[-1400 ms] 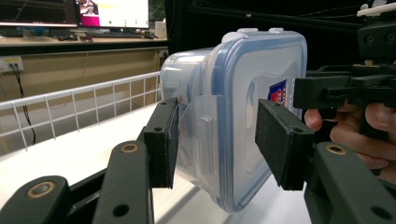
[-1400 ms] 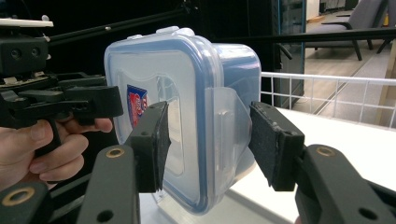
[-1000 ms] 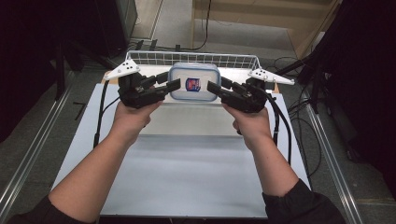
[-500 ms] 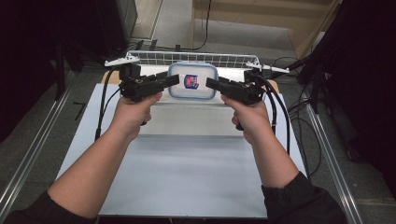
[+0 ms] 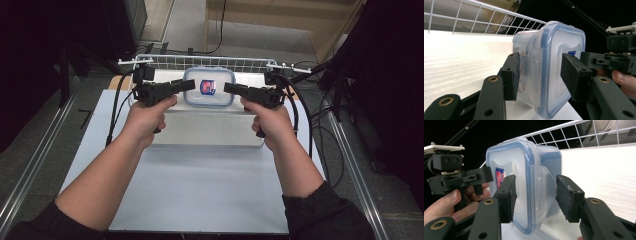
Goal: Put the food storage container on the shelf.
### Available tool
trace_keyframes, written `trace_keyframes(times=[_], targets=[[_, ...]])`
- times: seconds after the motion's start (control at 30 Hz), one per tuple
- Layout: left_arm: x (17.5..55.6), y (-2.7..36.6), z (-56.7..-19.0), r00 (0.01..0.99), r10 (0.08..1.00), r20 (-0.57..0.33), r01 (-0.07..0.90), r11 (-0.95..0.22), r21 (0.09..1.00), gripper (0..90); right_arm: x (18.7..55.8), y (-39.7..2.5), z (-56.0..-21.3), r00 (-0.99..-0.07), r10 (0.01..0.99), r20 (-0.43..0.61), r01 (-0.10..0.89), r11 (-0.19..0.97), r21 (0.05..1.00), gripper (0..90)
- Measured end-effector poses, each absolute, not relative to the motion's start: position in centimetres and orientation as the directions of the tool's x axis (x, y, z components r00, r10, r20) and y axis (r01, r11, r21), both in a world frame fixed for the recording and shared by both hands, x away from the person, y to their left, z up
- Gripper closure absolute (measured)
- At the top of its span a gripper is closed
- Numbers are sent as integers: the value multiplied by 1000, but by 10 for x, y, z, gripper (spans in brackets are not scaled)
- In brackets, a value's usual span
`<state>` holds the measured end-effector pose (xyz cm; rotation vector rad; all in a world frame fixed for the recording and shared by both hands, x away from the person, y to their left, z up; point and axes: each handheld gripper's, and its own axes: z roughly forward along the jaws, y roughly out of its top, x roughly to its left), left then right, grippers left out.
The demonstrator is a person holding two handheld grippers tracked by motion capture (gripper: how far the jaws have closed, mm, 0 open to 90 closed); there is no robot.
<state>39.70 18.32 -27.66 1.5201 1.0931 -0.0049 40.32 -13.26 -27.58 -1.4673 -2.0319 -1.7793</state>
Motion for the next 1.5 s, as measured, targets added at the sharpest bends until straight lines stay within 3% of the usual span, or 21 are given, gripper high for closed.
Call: trace_keyframes(times=[0.37,0.87,1.3,1.5], targets=[[403,182,-276,512,622,-592,655,163,738,510,414,-135,-281,-492,559,668,736,-144,662,533],[408,180,-280,517,635,-574,628,174,759,505,423,-132,-285,-467,569,676,732,-180,657,499],[414,176,-284,517,641,-568,625,170,762,467,429,-128,-287,-467,596,653,721,-171,671,438],[417,176,-287,508,653,-562,626,168,761,418,430,-123,-288,-465,616,636,721,-153,676,369]])
